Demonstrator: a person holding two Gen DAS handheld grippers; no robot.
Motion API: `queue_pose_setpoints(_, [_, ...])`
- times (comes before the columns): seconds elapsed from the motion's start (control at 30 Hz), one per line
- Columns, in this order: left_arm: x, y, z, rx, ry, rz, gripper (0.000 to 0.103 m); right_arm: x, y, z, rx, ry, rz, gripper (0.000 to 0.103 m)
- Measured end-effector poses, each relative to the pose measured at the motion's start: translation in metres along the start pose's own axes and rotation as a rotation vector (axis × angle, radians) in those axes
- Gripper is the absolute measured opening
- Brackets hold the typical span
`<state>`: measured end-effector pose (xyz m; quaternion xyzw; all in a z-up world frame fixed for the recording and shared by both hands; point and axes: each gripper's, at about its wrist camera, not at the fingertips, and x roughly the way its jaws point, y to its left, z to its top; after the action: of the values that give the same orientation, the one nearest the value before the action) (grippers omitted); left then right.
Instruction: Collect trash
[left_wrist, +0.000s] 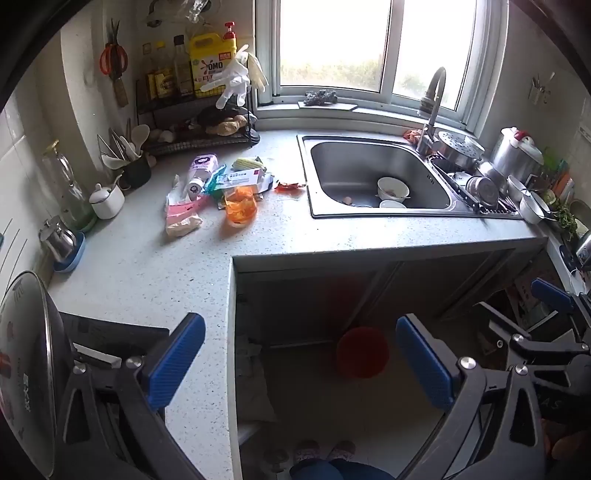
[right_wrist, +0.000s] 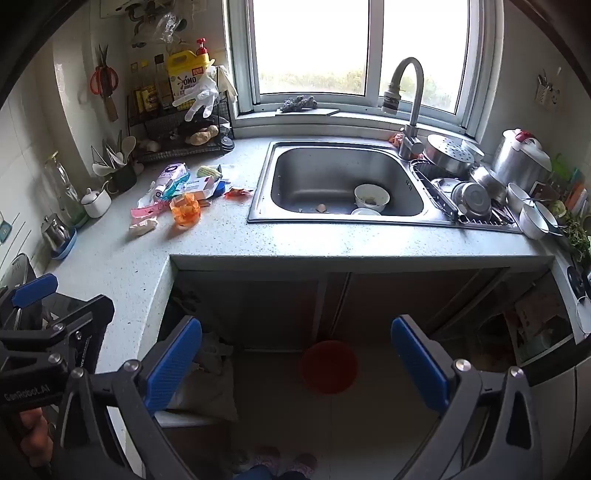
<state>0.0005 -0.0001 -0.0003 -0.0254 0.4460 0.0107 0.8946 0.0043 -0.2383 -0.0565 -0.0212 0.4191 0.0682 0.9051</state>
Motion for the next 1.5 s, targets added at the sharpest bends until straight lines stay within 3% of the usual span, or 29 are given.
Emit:
queue_pose_setpoints(0.17, [0.001, -0.009, 0.002, 0.014, 0.005, 0.008, 0.103, 0.001, 0.000, 0.004, -0.002, 0.004, 0.000, 0.103])
queue_pose_setpoints(0.57, [0.008, -0.005, -0.002, 0.012, 0.010, -0.049, 0.103, 0.006, 0.000, -0.003, 0.007, 0.017, -0.012, 0.103])
queue_pose_setpoints(1.5, [0.014, -0.006, 0.005, 0.019, 0.021, -0.041, 0.103, 0.009, -0.005, -0.001, 0.014, 0.031, -0.010, 0.103])
